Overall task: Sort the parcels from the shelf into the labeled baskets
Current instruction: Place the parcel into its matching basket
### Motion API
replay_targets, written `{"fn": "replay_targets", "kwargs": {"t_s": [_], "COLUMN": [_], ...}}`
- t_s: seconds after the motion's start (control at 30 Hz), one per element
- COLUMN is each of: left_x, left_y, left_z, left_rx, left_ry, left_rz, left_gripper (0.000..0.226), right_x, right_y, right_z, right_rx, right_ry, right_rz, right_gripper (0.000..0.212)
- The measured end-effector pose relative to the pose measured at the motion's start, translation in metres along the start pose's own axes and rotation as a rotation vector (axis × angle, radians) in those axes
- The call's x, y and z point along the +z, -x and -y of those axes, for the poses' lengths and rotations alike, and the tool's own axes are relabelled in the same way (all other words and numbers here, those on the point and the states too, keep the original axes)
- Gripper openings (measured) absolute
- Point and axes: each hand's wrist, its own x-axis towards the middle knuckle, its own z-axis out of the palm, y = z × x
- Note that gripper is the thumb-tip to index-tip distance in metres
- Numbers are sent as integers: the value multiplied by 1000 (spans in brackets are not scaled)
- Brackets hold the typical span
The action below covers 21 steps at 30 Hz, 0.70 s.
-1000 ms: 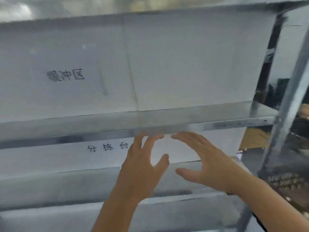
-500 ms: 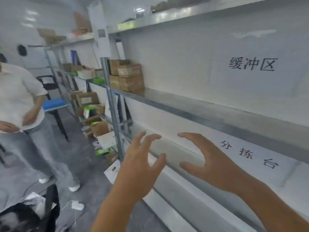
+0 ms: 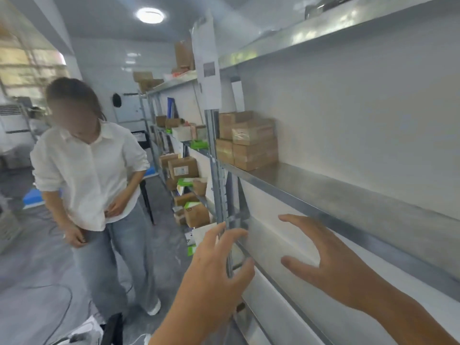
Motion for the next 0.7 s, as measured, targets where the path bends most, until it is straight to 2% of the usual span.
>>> {"fn": "replay_targets", "kwargs": {"t_s": [0.13,0.4,0.57,0.7], "left_x": [-11,-28,-48,-53], "left_y": [-67,-182,-306,-408], "left_z": [13,30,15,10], "left_rx": [6,38,100,54], "left_ry": [-12,-76,-185,-273], "left_rz": [-38,-25,-100,-88], "left_gripper": [45,42,52,56], "right_x": [-2,-2,-16,-28], "right_y": [-66,-174,-273,-365], "right_z": [-15,-24,-28,-45], "right_rx": [-29,-56,-67,0], "right_ry": [-60,-107,-127,-27], "right_rz": [-52,-80,-246,-302], "right_gripper": [64,60,56,74]}}
